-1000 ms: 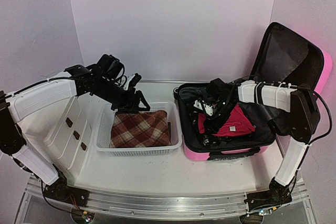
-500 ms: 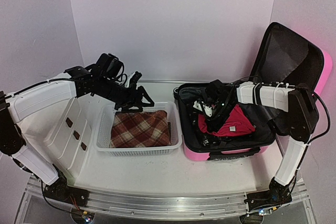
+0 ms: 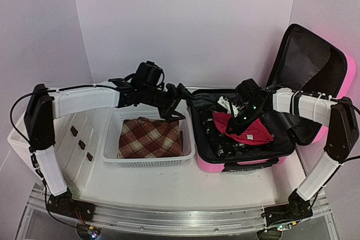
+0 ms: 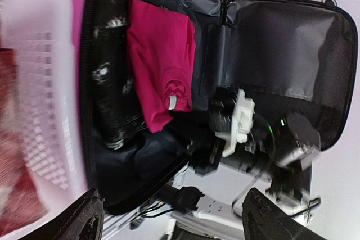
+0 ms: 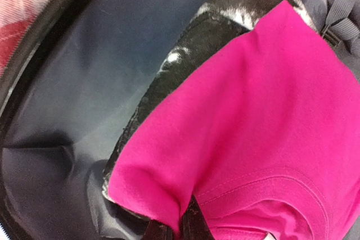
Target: Open, take out, and arrange the luggage
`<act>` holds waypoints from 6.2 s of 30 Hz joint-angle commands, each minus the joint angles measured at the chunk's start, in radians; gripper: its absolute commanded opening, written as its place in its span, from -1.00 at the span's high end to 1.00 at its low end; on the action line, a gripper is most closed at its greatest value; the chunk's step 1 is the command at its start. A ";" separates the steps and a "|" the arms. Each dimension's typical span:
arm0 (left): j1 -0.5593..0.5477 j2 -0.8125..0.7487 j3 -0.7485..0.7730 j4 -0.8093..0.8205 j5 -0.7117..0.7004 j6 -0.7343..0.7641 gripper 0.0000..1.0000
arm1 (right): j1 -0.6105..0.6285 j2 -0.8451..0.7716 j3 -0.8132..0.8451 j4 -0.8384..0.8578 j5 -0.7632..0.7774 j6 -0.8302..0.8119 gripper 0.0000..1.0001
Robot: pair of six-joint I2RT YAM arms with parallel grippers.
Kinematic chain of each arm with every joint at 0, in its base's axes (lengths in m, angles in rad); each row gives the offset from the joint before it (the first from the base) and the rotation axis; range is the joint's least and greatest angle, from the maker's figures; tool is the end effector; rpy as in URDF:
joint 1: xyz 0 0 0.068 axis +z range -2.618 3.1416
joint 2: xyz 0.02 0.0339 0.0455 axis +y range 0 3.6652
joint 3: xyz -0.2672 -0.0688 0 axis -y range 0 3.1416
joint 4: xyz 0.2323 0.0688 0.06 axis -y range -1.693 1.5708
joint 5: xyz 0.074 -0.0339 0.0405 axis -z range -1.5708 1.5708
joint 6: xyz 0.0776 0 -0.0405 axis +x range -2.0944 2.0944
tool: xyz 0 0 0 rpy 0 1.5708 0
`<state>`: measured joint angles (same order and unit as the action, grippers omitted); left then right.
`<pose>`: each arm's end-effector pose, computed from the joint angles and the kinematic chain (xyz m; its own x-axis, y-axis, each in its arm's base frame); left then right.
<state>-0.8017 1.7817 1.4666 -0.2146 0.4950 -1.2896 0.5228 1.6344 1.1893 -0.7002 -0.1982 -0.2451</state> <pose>0.2783 -0.3405 0.2879 -0.9789 -0.2042 -0.0089 -0.0830 0.4369 -0.8957 0.2821 0.1802 0.1976 -0.6297 -0.6375 -0.4440 -0.7347 0.6743 0.0738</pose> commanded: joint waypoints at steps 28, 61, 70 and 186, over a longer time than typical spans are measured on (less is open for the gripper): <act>-0.192 0.684 0.679 0.078 -0.040 -0.554 -0.34 | 0.000 -0.215 -0.079 0.107 -0.078 -0.002 1.00; -0.200 0.197 0.360 -0.244 -0.283 0.355 1.00 | 0.000 -0.430 0.015 -0.186 0.189 0.254 -0.20; -0.157 -0.073 0.085 -0.349 -0.323 0.555 1.00 | 0.000 -0.412 0.012 -0.187 0.173 0.276 -0.15; -0.033 0.185 0.223 0.084 0.013 -0.372 -0.67 | 0.069 -0.090 0.148 -0.035 -0.002 0.125 1.00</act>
<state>-0.7956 1.8973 1.5318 -0.2310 0.5346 -1.5097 0.5755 1.6150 1.3403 -0.8043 -0.1425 -0.0719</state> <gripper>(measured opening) 0.827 0.098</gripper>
